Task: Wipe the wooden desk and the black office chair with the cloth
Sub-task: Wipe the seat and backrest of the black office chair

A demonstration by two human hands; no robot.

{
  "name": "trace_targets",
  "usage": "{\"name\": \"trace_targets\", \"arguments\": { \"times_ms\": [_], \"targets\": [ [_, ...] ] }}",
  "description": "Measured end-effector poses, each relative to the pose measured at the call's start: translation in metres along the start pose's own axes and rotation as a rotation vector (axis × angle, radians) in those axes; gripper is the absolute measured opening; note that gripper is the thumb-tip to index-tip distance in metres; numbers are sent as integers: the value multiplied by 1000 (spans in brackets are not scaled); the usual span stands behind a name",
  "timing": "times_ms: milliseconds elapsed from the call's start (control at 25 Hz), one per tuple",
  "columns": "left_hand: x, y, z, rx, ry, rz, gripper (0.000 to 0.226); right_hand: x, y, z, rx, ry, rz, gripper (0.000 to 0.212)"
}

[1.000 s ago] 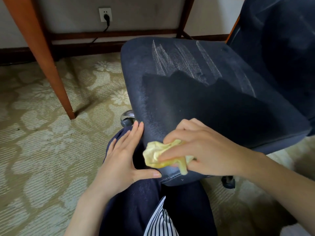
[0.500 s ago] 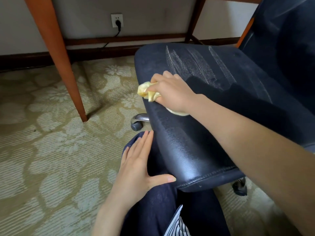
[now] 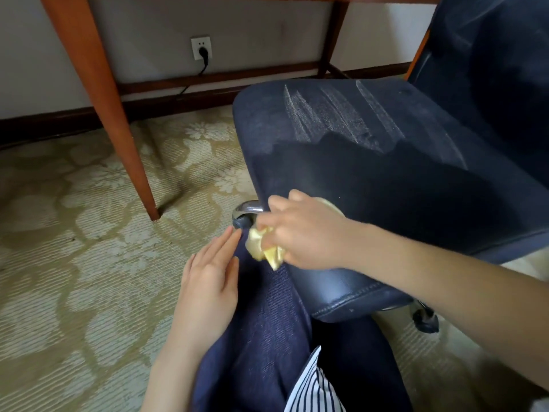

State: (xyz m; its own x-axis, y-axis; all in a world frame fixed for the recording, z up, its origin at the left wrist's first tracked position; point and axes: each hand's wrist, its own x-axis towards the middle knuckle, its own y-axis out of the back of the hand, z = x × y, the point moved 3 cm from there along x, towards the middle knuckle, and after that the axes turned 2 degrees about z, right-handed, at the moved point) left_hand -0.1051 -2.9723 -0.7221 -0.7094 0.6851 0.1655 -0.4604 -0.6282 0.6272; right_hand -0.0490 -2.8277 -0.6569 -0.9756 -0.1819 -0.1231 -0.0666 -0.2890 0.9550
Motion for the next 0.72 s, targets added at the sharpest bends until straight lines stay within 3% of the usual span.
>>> {"name": "trace_targets", "arguments": {
  "times_ms": [120, 280, 400, 480, 560, 640, 720],
  "targets": [
    [-2, -3, 7, -37, -3, 2, 49, -45, 9, -17, 42, 47, -32, 25],
    [6, -15, 36, -85, -89, -28, 51, -98, 13, -27, 211, 145, 16, 26],
    [13, -28, 54, -93, -144, -93, 54, -127, 13, -25, 198, 162, 71, 28],
    [14, -37, 56, -84, -139, -149, 55, -140, 11, -4, 303, 62, 163, 38],
    [13, -41, 52, -97, -123, -181, 56, -147, 6, 29, 488, -176, 265, 45],
    [12, -44, 50, -129, -116, -186, 58, -148, -2, 64, 628, -462, 350, 40],
    [11, -45, 51, -166, -106, -172, 60, -136, -12, 87, 617, -608, 380, 30]
  ]
}}
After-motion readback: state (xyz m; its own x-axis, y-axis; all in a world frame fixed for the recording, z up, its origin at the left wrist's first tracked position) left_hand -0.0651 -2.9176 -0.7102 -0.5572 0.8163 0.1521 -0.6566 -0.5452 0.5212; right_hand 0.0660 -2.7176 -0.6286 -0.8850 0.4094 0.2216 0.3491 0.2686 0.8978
